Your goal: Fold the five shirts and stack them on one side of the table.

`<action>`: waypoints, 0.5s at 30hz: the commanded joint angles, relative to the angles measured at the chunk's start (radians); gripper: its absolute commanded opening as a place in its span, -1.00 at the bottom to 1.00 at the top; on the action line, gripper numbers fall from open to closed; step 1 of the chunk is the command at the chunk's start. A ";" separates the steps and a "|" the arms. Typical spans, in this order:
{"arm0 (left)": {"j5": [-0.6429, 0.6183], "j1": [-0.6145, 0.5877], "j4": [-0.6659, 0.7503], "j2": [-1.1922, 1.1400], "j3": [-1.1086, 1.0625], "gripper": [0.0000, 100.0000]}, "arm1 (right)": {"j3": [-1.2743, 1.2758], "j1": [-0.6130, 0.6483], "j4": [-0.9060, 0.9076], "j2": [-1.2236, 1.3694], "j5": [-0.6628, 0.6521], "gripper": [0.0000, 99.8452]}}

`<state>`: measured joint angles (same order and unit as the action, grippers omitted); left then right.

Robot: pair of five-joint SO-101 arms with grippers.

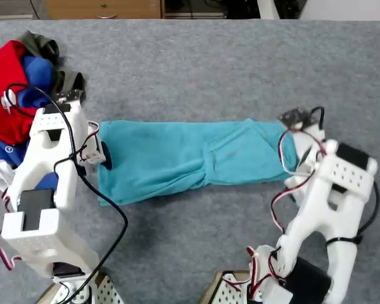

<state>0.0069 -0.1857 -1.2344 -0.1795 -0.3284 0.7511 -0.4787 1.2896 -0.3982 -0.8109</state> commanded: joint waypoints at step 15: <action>-0.164 0.018 -0.060 -0.278 0.173 -0.96 | 0.102 -0.039 -0.092 -0.047 -0.008 -0.99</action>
<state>-0.1128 -0.1611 -1.2789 -0.4020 -0.1887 0.8523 -0.5017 1.2129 -0.4104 -0.8109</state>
